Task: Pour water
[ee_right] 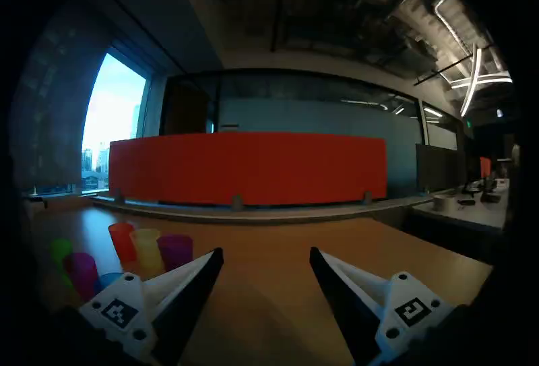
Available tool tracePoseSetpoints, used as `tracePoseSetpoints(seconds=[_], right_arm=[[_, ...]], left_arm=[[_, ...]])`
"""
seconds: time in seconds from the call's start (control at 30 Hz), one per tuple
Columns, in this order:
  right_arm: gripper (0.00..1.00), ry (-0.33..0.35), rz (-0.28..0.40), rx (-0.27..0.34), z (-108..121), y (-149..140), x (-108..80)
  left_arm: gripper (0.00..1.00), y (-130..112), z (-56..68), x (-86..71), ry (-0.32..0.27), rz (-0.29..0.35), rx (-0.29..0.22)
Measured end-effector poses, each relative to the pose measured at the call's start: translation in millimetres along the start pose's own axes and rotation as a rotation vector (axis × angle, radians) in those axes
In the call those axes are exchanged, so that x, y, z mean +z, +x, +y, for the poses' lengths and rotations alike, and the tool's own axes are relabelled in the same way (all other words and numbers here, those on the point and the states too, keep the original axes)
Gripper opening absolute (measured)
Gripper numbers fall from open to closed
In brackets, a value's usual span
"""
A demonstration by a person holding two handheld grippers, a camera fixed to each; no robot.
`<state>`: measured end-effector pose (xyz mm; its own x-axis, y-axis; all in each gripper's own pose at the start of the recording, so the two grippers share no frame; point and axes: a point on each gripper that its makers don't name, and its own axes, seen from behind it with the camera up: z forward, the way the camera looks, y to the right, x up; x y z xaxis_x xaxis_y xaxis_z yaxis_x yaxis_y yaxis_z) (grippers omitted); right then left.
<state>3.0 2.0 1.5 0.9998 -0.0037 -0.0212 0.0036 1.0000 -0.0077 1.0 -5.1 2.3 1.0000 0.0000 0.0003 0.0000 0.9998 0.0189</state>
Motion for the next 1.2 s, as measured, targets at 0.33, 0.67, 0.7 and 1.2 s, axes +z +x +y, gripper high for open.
tracePoseSetpoints(seconds=[0.33,0.67,0.7,1.2], right_arm=[[1.0,0.001,-0.017,0.002,-0.7,-2.3,-1.8],[1.0,-0.001,-0.021,0.004,-0.3,-2.9,-1.2],[0.99,-0.001,-0.021,0.004,-0.2,-2.7,-1.2],[1.0,-0.001,-0.021,0.002,-1.5,-1.2,-1.6]], left_arm=[[0.83,-0.1,0.3,0.2,0.0,0.0,0.0],[0.83,0.2,0.2,0.3,0.0,0.0,0.0],[0.83,0.2,0.0,0.3,0.0,0.0,0.0],[0.83,0.1,-1.1,-0.4,0.0,0.0,0.0]])
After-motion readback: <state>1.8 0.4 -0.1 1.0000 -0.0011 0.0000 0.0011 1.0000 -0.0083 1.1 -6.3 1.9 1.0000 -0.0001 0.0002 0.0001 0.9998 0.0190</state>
